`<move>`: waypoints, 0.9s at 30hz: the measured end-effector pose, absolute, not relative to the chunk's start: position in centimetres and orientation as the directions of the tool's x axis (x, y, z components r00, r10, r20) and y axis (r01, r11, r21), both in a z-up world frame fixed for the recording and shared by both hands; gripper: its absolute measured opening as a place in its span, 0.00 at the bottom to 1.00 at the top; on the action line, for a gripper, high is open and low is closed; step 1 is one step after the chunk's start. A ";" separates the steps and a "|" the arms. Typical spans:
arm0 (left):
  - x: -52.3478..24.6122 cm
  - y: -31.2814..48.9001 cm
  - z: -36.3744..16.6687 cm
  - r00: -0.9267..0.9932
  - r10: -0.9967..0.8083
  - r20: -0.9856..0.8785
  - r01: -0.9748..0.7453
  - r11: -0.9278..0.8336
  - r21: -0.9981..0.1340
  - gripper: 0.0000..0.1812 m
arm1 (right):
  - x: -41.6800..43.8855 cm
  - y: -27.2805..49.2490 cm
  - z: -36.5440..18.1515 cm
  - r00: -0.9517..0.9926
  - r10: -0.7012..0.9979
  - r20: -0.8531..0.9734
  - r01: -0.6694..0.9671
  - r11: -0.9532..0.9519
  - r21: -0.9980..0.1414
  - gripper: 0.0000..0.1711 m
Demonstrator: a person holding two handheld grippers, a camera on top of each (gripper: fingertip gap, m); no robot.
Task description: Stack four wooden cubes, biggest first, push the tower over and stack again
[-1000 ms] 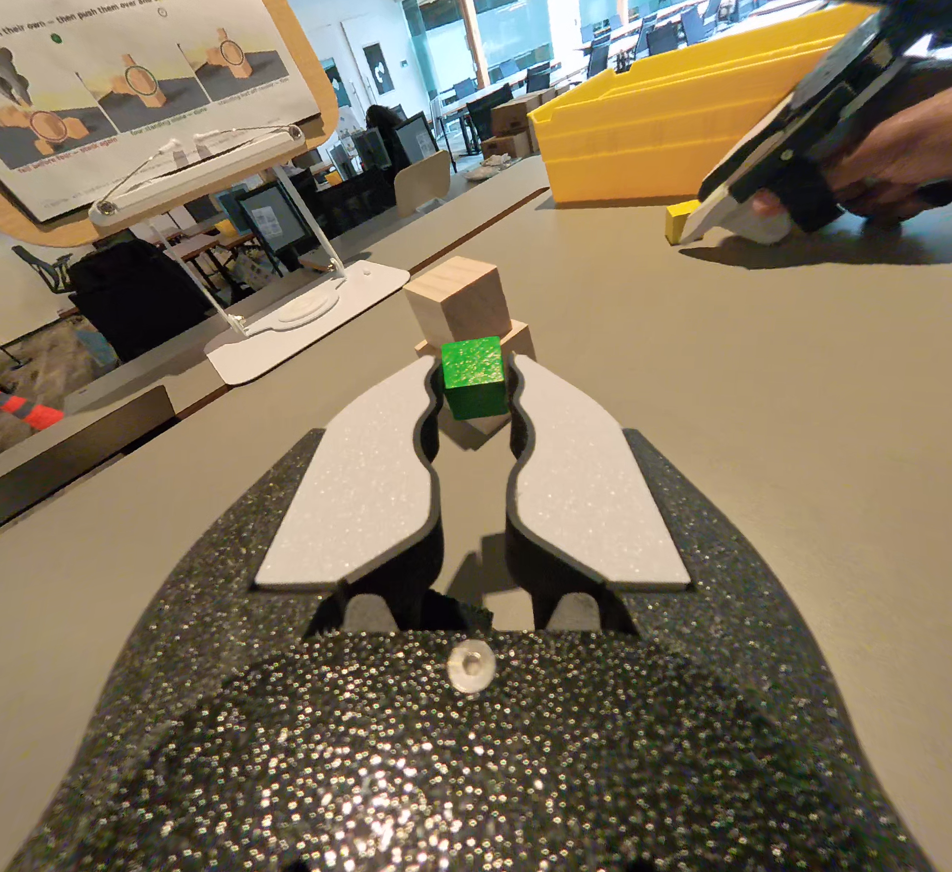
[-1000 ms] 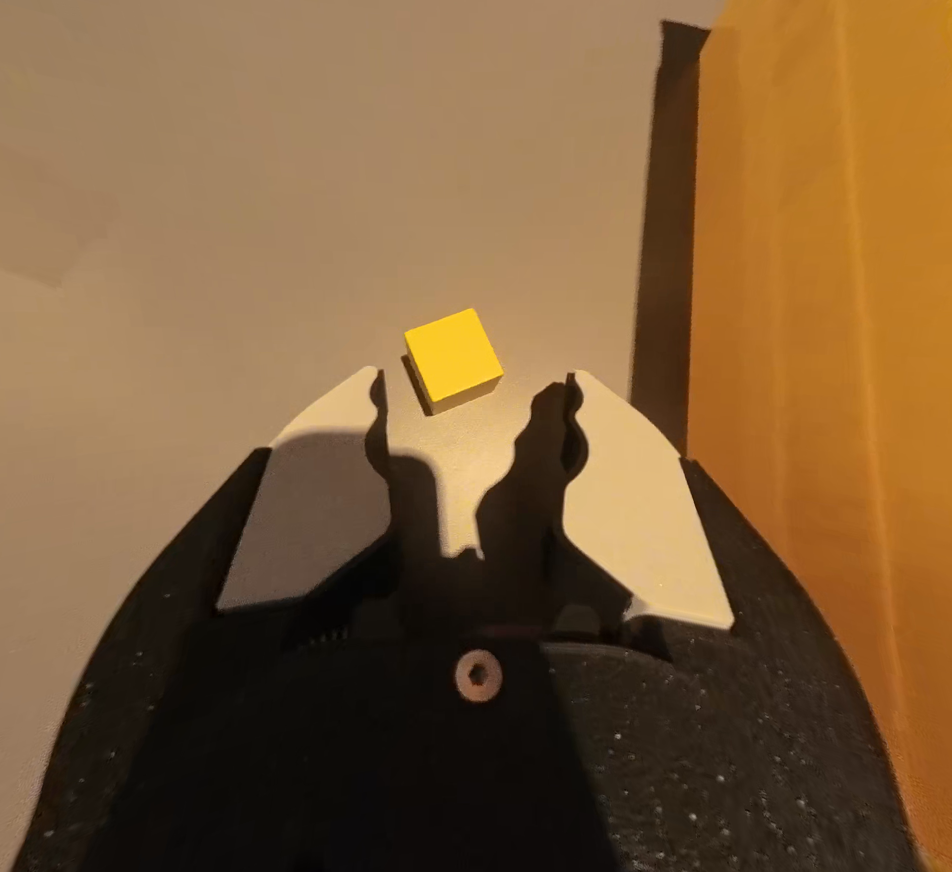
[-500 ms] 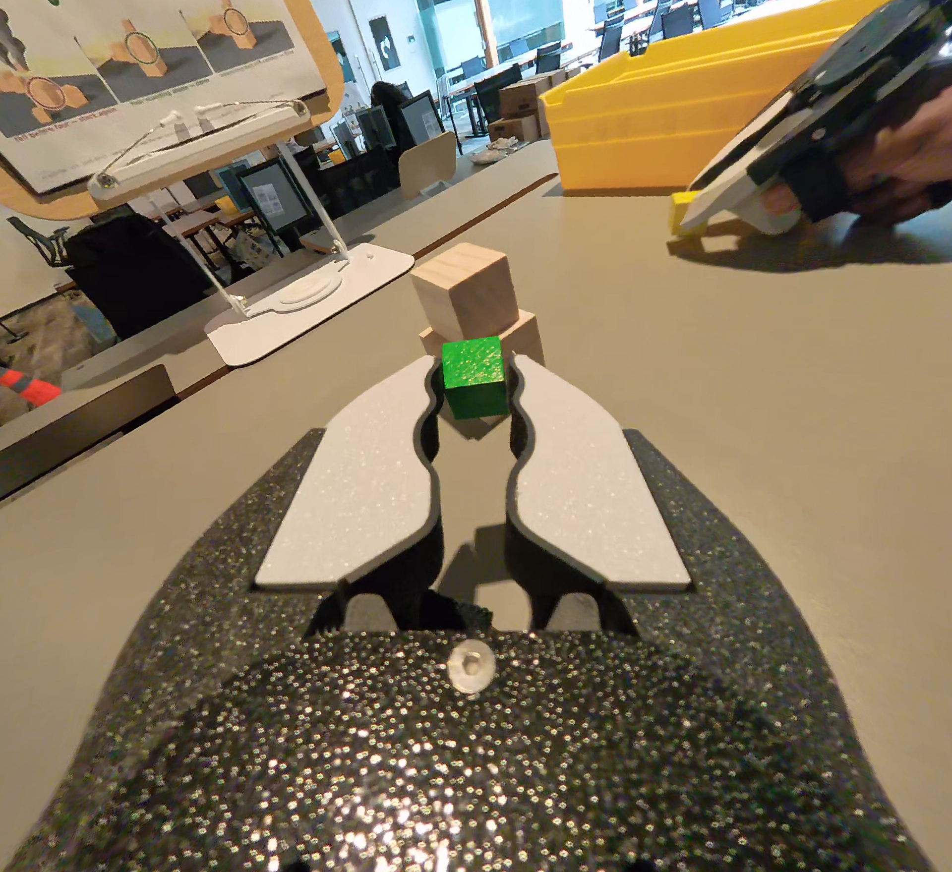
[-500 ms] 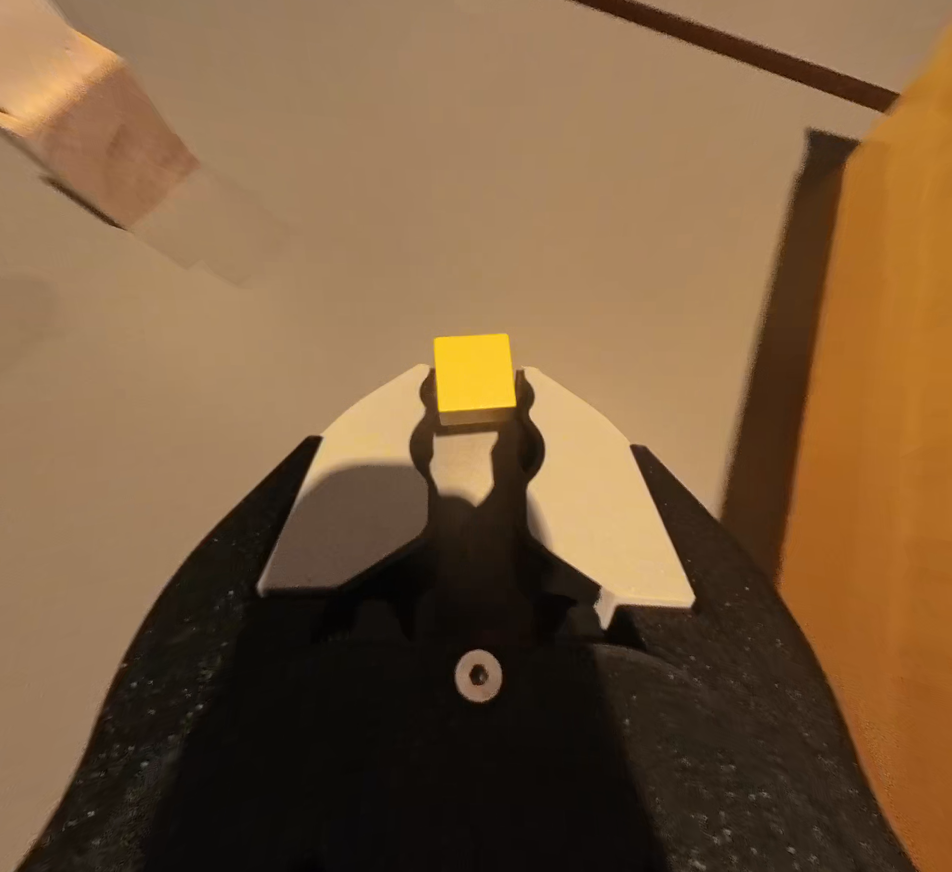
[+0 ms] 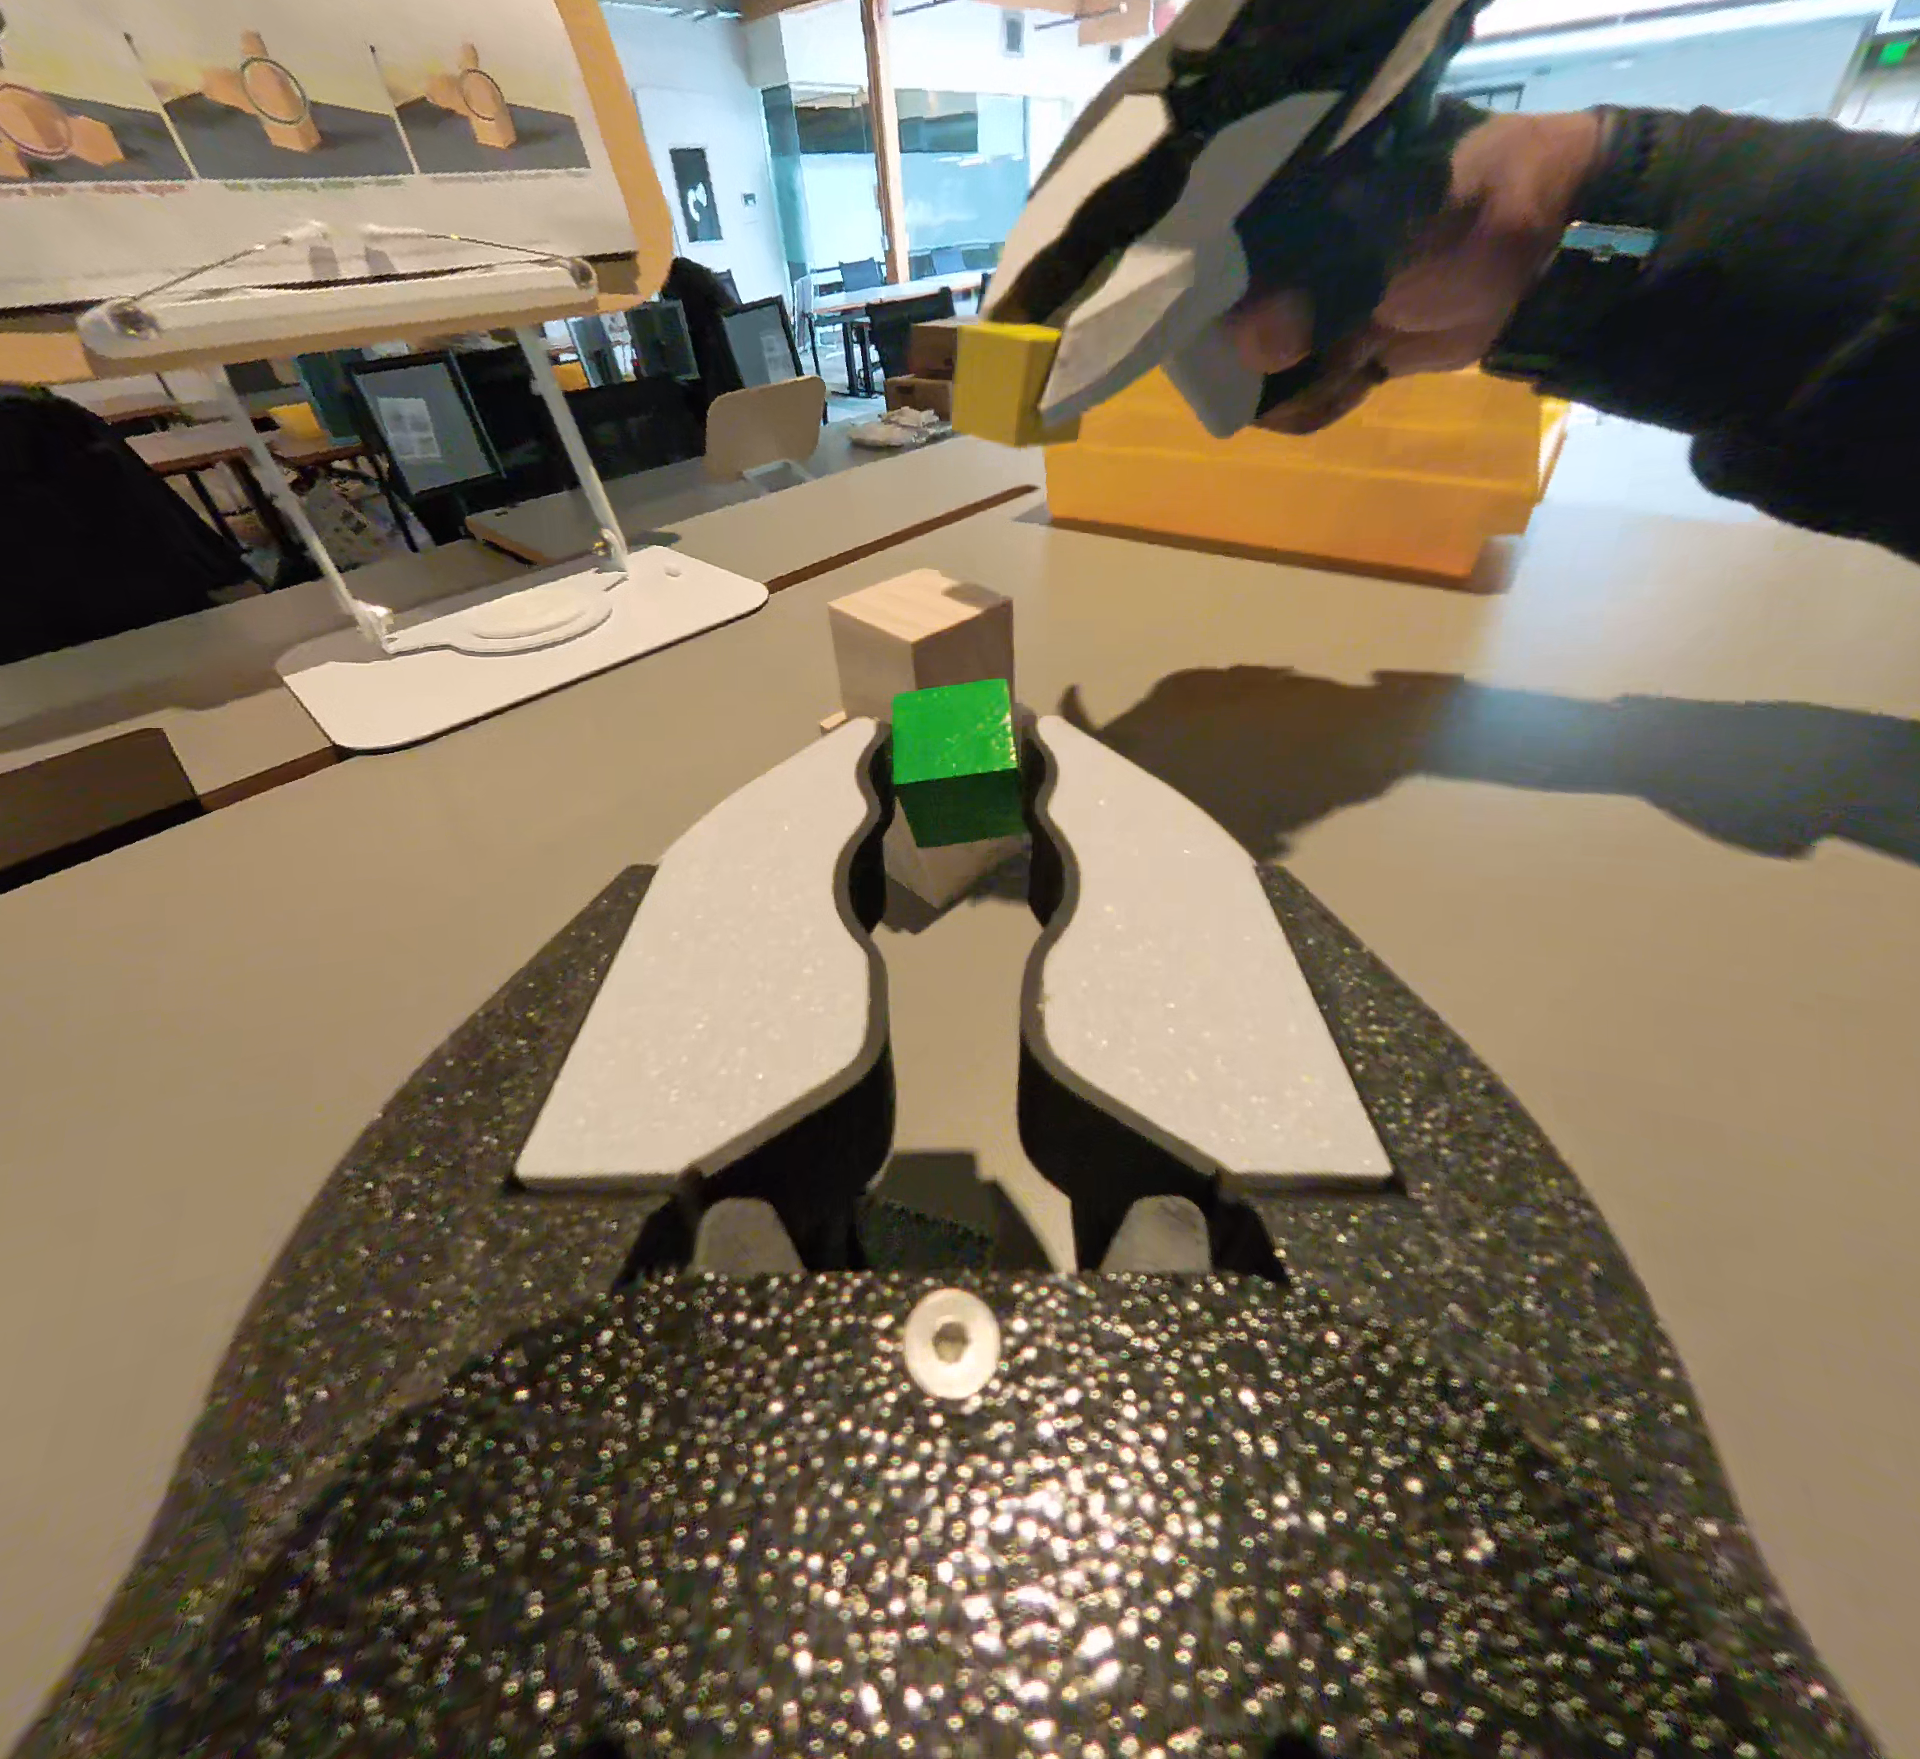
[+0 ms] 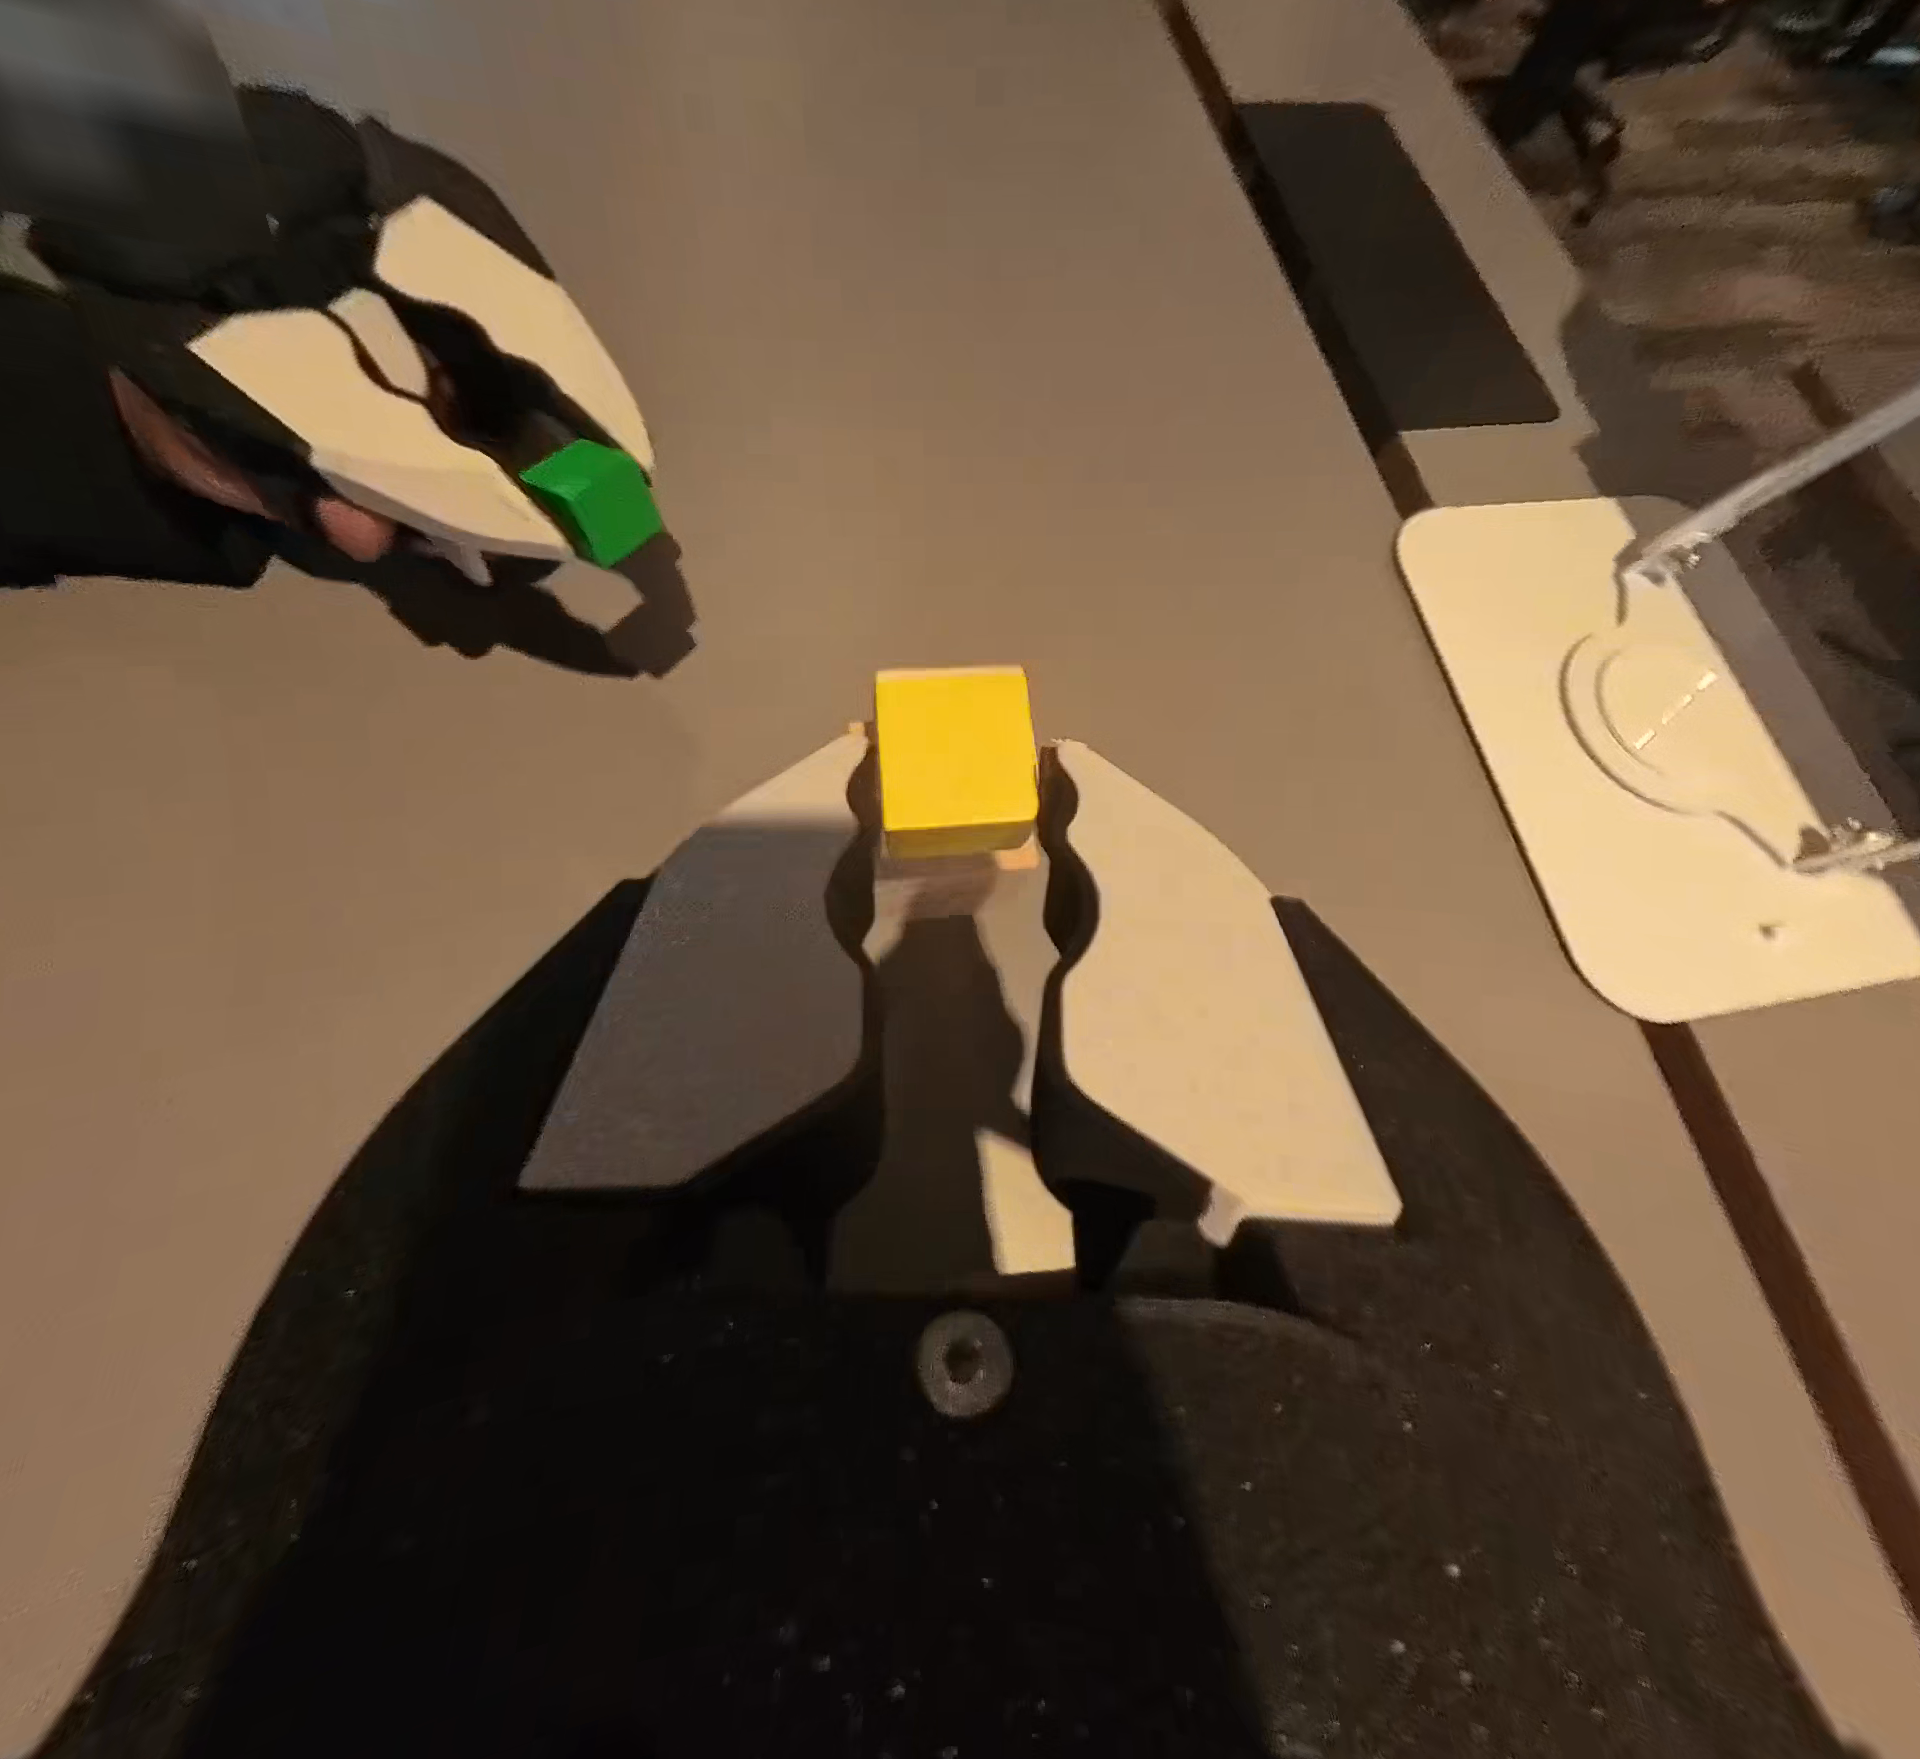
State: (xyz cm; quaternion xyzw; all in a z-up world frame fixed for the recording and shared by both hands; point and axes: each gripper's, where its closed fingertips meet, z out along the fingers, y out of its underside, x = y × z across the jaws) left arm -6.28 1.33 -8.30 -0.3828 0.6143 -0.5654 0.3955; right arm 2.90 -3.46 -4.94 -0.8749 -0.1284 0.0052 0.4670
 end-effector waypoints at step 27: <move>-6.1 1.8 -8.7 -0.366 -0.929 -0.059 -0.052 0.084 -0.995 0.12 | 2.7 -0.2 -9.0 0.966 0.249 0.072 0.221 -0.645 -0.732 0.17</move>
